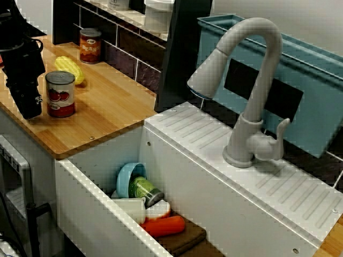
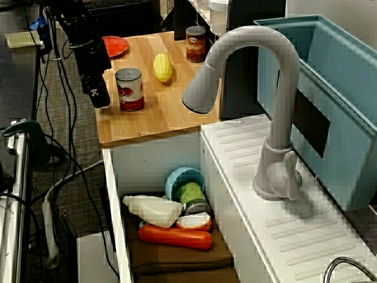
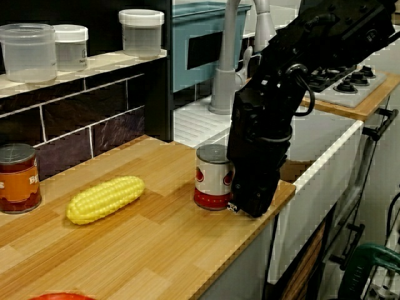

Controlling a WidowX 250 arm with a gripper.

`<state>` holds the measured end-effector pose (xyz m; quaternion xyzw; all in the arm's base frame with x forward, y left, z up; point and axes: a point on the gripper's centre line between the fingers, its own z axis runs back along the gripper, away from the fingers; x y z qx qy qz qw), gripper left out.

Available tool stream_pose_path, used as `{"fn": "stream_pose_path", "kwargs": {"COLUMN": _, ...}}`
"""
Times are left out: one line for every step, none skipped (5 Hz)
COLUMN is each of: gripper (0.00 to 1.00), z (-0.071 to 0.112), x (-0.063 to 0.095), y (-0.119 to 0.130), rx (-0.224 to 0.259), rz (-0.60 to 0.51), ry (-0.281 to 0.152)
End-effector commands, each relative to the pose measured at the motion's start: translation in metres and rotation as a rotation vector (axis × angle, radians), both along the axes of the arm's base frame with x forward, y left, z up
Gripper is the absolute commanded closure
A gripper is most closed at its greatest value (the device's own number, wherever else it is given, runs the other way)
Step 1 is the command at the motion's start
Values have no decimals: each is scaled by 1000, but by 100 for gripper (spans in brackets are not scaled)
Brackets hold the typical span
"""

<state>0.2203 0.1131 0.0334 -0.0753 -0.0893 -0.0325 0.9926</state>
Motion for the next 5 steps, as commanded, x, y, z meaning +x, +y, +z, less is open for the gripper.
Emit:
{"fn": "stream_pose_path", "kwargs": {"gripper": 100, "z": 14, "x": 2, "y": -13, "rx": 1, "rz": 29, "ry": -45}}
{"fn": "stream_pose_path", "kwargs": {"gripper": 100, "z": 13, "x": 7, "y": -17, "rx": -20, "rz": 36, "ry": -61}}
{"fn": "stream_pose_path", "kwargs": {"gripper": 100, "z": 8, "x": 20, "y": -18, "rx": -10, "rz": 29, "ry": -64}}
{"fn": "stream_pose_path", "kwargs": {"gripper": 100, "z": 9, "x": 29, "y": -20, "rx": 26, "rz": -13, "ry": -62}}
{"fn": "stream_pose_path", "kwargs": {"gripper": 100, "z": 12, "x": 34, "y": -20, "rx": 58, "rz": -60, "ry": -69}}
